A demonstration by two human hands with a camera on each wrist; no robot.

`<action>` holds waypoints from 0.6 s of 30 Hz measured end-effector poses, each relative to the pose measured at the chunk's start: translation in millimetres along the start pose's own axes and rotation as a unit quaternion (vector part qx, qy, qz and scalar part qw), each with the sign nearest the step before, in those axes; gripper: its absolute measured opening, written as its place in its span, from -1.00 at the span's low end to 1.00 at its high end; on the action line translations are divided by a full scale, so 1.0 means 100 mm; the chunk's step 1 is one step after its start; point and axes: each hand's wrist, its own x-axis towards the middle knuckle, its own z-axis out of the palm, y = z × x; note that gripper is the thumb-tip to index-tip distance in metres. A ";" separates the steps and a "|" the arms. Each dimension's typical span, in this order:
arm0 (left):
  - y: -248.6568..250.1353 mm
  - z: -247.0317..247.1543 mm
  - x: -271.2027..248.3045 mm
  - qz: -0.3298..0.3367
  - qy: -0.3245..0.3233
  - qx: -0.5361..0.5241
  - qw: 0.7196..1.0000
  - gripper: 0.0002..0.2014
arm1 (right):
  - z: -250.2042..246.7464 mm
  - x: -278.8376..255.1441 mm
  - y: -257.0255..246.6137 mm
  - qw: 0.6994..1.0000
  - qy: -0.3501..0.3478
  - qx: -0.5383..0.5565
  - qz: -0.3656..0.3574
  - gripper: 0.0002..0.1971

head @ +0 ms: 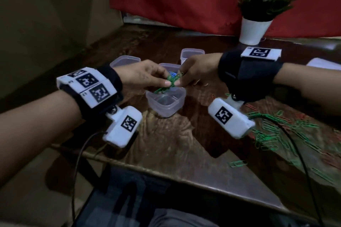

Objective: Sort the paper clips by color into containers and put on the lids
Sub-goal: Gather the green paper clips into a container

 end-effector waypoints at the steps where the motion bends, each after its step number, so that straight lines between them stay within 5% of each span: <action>1: -0.02 -0.01 0.01 0.002 0.002 -0.005 1.000 -0.94 | -0.01 0.01 0.00 1.000 -0.003 0.015 0.002 -0.74; 11: -0.13 -0.06 0.02 0.010 0.036 -0.047 0.998 -0.86 | 0.02 0.08 -0.04 1.000 -0.010 0.004 0.005 -0.96; 18: -0.13 -0.05 0.00 0.005 0.051 -0.020 0.999 -0.74 | -0.08 0.03 -0.06 0.998 0.019 -0.057 -0.013 -0.76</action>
